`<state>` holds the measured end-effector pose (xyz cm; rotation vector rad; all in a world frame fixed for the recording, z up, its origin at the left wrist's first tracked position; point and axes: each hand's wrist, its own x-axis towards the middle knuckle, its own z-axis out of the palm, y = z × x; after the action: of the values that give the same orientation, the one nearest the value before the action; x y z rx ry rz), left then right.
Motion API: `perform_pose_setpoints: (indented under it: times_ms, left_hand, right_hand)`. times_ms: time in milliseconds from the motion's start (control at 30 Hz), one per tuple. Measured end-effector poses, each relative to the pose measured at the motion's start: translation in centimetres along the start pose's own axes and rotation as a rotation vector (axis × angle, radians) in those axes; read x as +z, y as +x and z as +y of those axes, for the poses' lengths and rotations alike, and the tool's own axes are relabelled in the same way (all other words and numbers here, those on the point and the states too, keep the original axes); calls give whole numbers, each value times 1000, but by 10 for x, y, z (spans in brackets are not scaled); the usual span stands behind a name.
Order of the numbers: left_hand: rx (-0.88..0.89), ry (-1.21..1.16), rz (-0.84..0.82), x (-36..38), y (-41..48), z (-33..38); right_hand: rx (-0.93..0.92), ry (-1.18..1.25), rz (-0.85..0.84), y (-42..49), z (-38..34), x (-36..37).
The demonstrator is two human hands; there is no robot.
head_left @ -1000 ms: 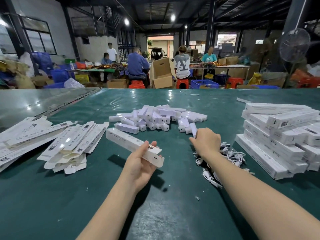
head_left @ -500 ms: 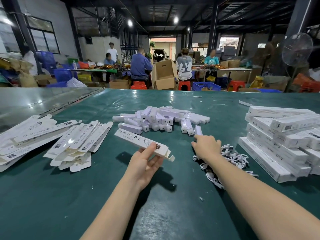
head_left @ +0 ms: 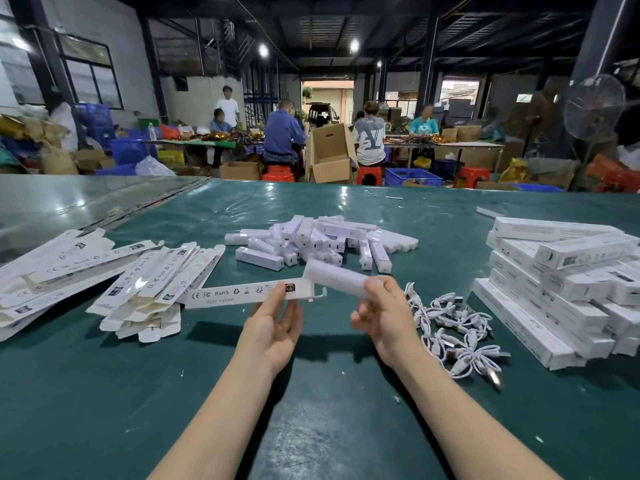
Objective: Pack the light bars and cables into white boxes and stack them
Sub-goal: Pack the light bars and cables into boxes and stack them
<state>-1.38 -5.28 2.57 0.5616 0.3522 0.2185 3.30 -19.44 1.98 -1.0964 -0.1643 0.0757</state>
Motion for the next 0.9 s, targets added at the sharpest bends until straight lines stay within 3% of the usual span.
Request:
perform_pose_setpoints:
  times_ms: [333, 600, 900]
  left_hand:
    - [80, 22, 45, -3, 6, 1]
    - [224, 123, -13, -8, 8, 1]
    - [304, 292, -82, -9, 4, -6]
  right_hand:
    - [37, 25, 14, 0, 3, -5]
    - [-117, -265, -25, -4, 5, -4]
    - [-52, -223, -187, -11, 8, 3]
